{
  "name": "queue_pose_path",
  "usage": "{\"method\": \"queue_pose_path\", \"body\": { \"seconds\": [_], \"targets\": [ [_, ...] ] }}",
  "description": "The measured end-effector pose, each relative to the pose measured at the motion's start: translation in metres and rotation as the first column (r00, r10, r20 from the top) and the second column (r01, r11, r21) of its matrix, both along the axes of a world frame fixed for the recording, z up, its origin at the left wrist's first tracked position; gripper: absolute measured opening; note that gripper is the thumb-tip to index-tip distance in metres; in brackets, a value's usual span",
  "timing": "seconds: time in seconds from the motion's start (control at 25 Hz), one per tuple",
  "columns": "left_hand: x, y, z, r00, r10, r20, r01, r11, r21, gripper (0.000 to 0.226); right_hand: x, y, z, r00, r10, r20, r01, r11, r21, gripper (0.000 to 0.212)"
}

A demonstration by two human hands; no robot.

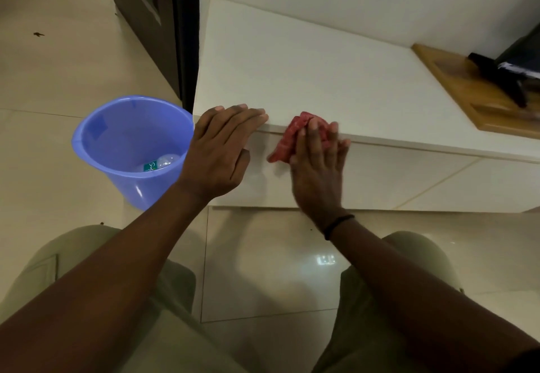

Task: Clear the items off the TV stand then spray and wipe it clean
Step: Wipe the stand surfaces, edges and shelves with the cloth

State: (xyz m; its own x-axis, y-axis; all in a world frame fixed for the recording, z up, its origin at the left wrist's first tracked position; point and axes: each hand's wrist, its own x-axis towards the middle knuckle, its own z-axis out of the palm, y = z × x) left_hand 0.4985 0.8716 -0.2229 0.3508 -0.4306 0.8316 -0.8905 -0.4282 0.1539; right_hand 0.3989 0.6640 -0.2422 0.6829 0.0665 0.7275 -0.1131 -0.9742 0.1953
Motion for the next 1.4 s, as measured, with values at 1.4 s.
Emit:
{"method": "queue_pose_path", "body": {
  "seconds": [1.4],
  "targets": [
    [-0.05, -0.07, 0.023, 0.978, 0.053, -0.2, -0.009, 0.976, 0.217, 0.045, 0.054, 0.057, -0.066, 0.761, -0.585, -0.282, -0.528, -0.81, 0.254, 0.054]
  ]
}}
